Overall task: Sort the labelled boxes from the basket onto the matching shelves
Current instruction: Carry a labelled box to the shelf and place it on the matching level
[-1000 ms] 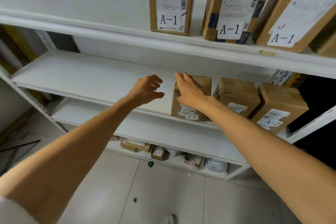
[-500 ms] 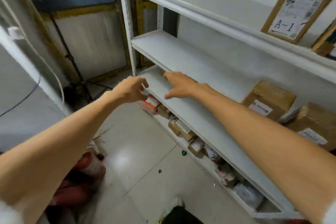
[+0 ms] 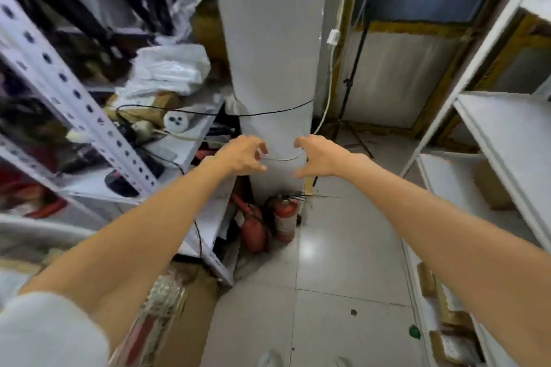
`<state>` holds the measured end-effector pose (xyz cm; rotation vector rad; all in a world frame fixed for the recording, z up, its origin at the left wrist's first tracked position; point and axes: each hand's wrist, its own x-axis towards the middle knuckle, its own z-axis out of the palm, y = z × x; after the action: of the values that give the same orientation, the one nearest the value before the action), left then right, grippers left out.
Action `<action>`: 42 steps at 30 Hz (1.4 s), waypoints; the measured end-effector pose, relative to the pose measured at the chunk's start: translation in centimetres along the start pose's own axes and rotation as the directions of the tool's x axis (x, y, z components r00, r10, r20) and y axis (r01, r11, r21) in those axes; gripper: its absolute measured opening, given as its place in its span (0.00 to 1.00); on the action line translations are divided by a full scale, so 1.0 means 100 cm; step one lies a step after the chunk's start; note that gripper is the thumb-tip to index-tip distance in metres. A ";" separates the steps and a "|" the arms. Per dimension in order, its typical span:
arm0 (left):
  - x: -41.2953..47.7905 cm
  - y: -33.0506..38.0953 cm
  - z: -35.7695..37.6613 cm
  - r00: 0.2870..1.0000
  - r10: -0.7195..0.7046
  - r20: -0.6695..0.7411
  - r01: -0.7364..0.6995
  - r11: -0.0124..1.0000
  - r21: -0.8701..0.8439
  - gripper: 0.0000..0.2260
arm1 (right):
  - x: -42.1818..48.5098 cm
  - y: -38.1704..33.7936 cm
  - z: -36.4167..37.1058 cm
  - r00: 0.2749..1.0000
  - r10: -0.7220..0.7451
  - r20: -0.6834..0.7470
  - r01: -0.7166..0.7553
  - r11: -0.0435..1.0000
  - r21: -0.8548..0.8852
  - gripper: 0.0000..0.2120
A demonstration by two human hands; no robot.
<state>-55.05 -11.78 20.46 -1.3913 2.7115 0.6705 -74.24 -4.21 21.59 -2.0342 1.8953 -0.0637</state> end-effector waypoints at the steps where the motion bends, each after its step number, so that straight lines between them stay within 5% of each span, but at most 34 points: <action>1: -0.012 -0.010 0.000 0.999 -0.041 -0.015 0.041 0.999 -0.008 0.21 | 0.006 -0.011 0.004 0.998 -0.053 0.021 0.054 0.998 -0.020 0.36; 9: -0.141 -0.064 0.027 0.911 -0.400 -0.101 0.388 0.914 -0.114 0.20 | 0.025 -0.110 0.040 0.874 -0.438 0.208 0.459 0.886 -0.063 0.33; 17: -0.308 -0.086 0.087 0.637 -0.762 -0.120 0.720 0.643 -0.261 0.21 | -0.012 -0.228 0.113 0.595 -0.690 0.412 0.763 0.646 -0.018 0.31; 23: -0.392 -0.113 0.104 0.463 -0.878 -0.117 0.792 0.470 -0.390 0.21 | -0.025 -0.306 0.141 0.473 -0.773 0.424 0.853 0.522 0.000 0.30; 32: -0.460 -0.202 0.098 0.331 -0.937 -0.110 0.809 0.342 -0.478 0.22 | 0.011 -0.426 0.176 0.401 -0.790 0.463 0.894 0.448 -0.010 0.29; 42: -0.476 -0.286 0.121 0.312 -0.950 0.019 0.809 0.255 -0.530 0.21 | 0.061 -0.490 0.234 0.403 -0.707 0.581 0.876 0.482 -0.021 0.31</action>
<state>-6.16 14.92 9.04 -2.9476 1.2660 0.9800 -20.38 -3.03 12.53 -2.6666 0.4533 0.5342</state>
